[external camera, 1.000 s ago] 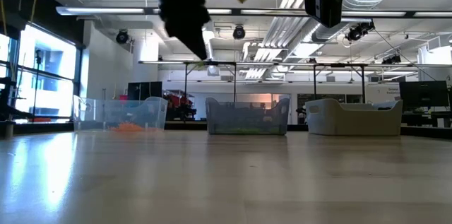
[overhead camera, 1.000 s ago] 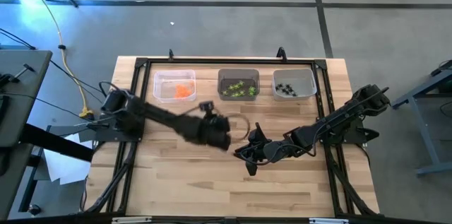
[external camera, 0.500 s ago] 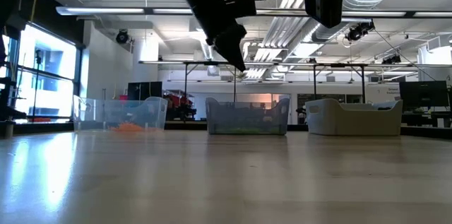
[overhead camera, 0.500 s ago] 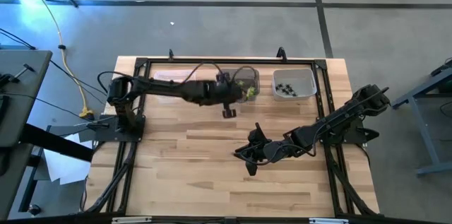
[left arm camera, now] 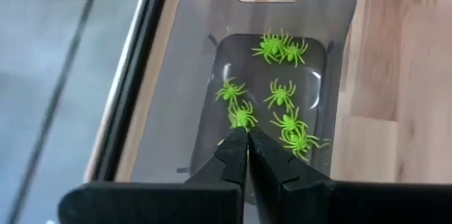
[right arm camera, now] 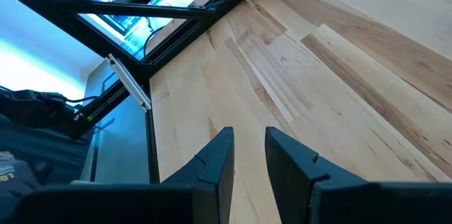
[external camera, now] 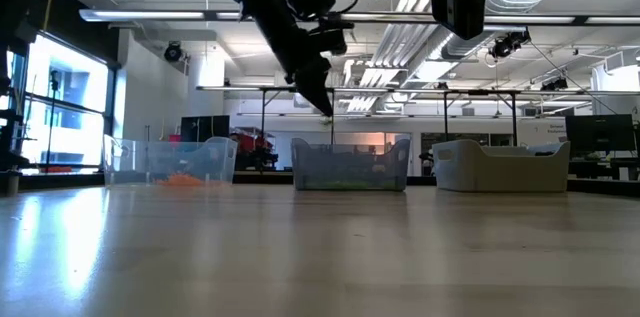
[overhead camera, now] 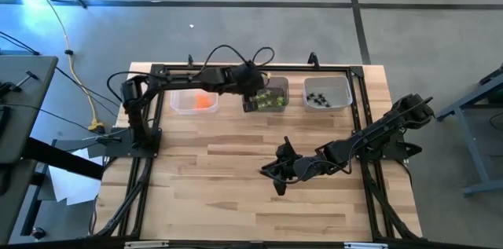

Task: Sort Halloween decoration
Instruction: Put the green spider toy into the black bin, then return to Home Position

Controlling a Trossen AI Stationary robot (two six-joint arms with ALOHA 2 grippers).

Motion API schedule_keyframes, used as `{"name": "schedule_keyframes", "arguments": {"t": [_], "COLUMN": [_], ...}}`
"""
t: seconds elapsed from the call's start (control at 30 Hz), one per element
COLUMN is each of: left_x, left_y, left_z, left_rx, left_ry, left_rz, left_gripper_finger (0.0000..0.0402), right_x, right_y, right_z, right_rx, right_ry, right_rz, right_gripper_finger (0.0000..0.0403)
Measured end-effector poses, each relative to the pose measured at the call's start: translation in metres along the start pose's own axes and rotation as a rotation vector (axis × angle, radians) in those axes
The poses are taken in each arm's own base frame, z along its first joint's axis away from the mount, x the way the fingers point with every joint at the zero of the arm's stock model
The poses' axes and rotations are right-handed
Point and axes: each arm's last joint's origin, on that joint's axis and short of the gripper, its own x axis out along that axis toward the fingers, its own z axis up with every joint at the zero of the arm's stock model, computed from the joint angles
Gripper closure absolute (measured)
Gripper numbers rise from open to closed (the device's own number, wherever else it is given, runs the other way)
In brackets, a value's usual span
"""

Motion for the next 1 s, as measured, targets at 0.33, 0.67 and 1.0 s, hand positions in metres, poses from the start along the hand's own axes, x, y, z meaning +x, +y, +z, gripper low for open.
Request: {"name": "schedule_keyframes", "arguments": {"t": [0.33, 0.67, 1.0], "left_x": [0.003, 0.001, -0.051], "left_y": [0.012, 0.006, -0.039], "left_z": [-0.004, -0.002, 0.008], "left_rx": [-0.117, -0.107, -0.072], "left_ry": [-0.008, -0.015, -0.071], "left_rz": [-0.054, -0.059, -0.043], "left_gripper_finger": [0.0360, 0.0338, 0.0346], "right_x": [0.000, 0.000, 0.000], "right_y": [0.000, 0.000, 0.000], "right_z": [0.000, 0.000, 0.000], "right_rx": [0.000, 0.000, -0.001], "right_ry": [-0.001, -0.003, -0.002], "right_rz": [-0.001, -0.003, -0.003], "right_gripper_finger": [0.0324, 0.0324, 0.0324]}}
